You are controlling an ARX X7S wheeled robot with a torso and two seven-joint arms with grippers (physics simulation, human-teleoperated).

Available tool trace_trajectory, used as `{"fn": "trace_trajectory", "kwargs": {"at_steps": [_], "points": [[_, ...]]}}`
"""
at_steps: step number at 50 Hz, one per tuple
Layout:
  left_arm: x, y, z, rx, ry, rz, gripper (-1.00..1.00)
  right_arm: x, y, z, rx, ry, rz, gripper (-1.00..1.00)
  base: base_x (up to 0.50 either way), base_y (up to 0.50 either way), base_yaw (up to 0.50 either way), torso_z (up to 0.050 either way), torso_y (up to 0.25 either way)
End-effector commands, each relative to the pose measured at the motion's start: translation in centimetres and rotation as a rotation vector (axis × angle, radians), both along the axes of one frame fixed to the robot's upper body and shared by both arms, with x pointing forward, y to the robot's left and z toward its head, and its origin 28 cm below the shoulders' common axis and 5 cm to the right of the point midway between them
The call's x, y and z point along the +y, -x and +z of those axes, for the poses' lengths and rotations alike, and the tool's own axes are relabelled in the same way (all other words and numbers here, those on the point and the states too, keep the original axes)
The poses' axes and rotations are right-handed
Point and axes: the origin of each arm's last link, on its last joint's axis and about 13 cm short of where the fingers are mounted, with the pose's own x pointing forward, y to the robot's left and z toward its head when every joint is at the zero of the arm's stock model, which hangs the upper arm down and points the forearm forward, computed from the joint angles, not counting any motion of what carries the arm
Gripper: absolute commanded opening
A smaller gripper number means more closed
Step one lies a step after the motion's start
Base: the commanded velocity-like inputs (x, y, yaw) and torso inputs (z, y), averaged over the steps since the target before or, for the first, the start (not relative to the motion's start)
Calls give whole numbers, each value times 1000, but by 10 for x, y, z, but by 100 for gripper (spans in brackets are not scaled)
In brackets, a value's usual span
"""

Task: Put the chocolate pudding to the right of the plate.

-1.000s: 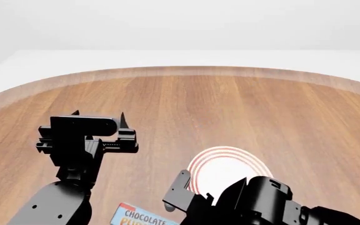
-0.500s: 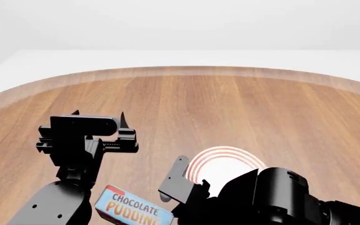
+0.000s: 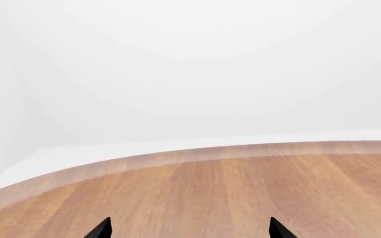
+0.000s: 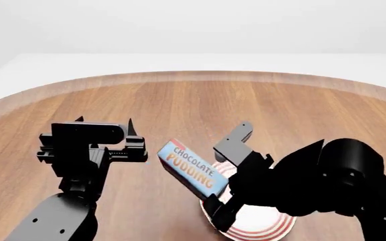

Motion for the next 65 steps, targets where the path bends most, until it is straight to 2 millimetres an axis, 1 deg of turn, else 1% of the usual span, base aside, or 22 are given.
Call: {"fn": "trace_trajectory", "kwargs": {"at_steps": [1,7,8,9,13,14,15,17,19,21,23,26,29,32,33,38,44,46,51,52,57,65], "points": [[0,1,0,-2,0,0,100,-41,-18,32,-76,21,-251,-100,0,0,0,0,0],[0,0,0,-1,-1,0,100,-60,-22,50,-116,-16,-344,-100,0,0,0,0,0],[0,0,0,-1,-1,0,100,-68,-23,58,-121,-27,-392,-100,0,0,0,0,0],[0,0,0,-1,-1,0,100,-68,-23,58,-121,-27,-392,-100,0,0,0,0,0],[0,0,0,0,0,-1,100,-90,-26,71,-93,-41,-492,-100,0,0,0,0,0],[0,0,0,0,0,-1,100,-90,-26,72,-93,-41,-492,-100,0,0,0,0,0],[0,0,0,1,-1,-2,100,-102,-27,76,-109,-47,-553,-100,0,0,0,0,0],[0,0,0,1,-2,-1,100,-109,-27,78,-95,-54,-584,-100,0,0,0,0,0],[0,-1,0,2,-2,-1,100,-123,-28,81,-106,-49,-665,-100,0,0,0,0,0],[0,-1,1,1,-2,-1,100,-128,-26,82,-103,-53,-679,-100,0,0,0,0,0],[-1,-1,1,1,-3,-4,100,-138,-23,83,-102,-52,-734,-100,0,0,0,0,0],[-1,-1,0,1,-4,-5,100,-146,-22,82,-88,-60,-780,-100,0,0,0,0,0],[-1,-1,0,1,-4,-4,100,-157,-20,78,-79,-59,-824,-100,0,0,0,0,0],[-1,-1,0,1,-4,-3,100,-162,-19,75,-74,-51,-860,-100,0,0,0,0,0],[-1,-1,0,1,-4,-4,100,-167,-19,73,-76,-39,-902,-100,0,0,0,0,0],[-1,-1,-1,3,-5,-4,100,-173,-16,67,-46,-35,-908,-100,0,0,0,0,0],[-1,-1,-2,4,-3,-2,100,-183,-9,50,0,50,-957,-100,0,0,0,0,0],[-1,-1,-3,5,-3,-2,100,-185,-7,46,10,39,-966,-100,0,0,0,0,0],[-1,0,-2,4,-4,-4,100,-189,-3,35,52,53,-982,-100,0,0,0,0,0],[-1,0,-2,4,-4,-3,100,-190,-2,30,67,74,-982,-100,0,0,0,0,0],[-1,0,-2,4,-4,-6,100,-190,-2,21,83,67,-977,-100,0,0,0,0,0],[-2,0,-3,7,-5,-7,100,-188,-10,4,100,42,-976,-100,0,0,0,0,0]]}}
